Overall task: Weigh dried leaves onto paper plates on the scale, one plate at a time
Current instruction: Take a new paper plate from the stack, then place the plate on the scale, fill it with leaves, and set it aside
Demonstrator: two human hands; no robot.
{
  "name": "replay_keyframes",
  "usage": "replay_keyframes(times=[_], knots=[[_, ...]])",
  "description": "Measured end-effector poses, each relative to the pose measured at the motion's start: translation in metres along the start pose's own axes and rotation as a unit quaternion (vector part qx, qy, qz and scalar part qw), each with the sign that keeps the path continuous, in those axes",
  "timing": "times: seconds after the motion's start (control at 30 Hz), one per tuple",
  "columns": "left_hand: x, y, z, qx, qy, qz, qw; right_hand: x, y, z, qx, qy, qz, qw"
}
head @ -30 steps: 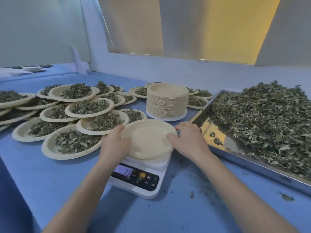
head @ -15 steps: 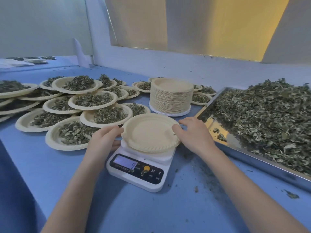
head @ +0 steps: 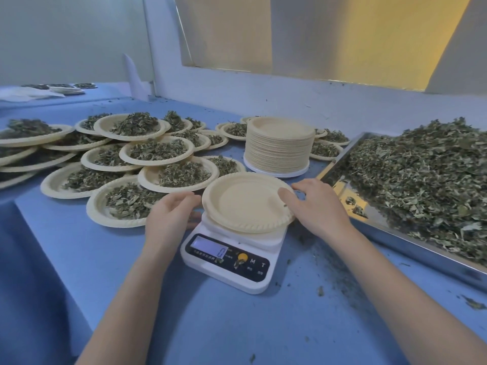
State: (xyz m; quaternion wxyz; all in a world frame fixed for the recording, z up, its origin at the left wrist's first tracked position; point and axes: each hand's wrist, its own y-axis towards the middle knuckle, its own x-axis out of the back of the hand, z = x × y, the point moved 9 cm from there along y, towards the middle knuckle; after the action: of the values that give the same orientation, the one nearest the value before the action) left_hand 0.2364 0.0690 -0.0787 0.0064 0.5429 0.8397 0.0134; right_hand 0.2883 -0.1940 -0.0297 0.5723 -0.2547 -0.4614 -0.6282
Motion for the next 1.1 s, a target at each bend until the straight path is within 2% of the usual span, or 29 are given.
replay_keyframes(times=[0.13,0.23,0.3,0.37,0.43,0.53,0.67,0.8,0.97,1.1], knots=[[0.006,-0.010,-0.022,-0.111,0.142,-0.074,0.981,0.000,0.000,-0.001,0.002,0.009,-0.005,1.000],[-0.002,-0.025,-0.054,-0.234,0.220,-0.097,0.942,0.003,0.002,0.000,0.009,0.044,-0.002,0.999],[-0.024,-0.037,-0.079,-0.320,0.285,-0.082,0.900,0.008,0.003,0.003,0.021,0.057,0.001,0.998],[-0.061,-0.042,-0.095,-0.354,0.329,-0.026,0.875,0.017,0.002,0.006,0.030,0.057,-0.004,0.998],[-0.106,-0.046,-0.101,-0.355,0.360,0.040,0.862,0.031,0.000,0.004,0.034,0.055,-0.011,0.998],[-0.172,-0.059,-0.101,-0.342,0.353,0.126,0.862,0.060,-0.007,-0.014,0.030,0.058,-0.027,0.998],[-0.260,-0.084,-0.090,-0.308,0.354,0.227,0.853,0.094,-0.018,-0.078,-0.038,-0.019,-0.024,0.999],[-0.331,-0.099,-0.059,-0.221,0.428,0.327,0.813,0.119,-0.032,-0.154,-0.125,-0.105,0.028,0.986],[-0.376,-0.096,-0.033,-0.132,0.536,0.380,0.742,0.134,-0.020,-0.211,-0.165,-0.161,0.053,0.972],[-0.407,-0.079,-0.030,-0.119,0.531,0.407,0.734,0.136,0.016,-0.229,-0.165,-0.171,0.043,0.970]])
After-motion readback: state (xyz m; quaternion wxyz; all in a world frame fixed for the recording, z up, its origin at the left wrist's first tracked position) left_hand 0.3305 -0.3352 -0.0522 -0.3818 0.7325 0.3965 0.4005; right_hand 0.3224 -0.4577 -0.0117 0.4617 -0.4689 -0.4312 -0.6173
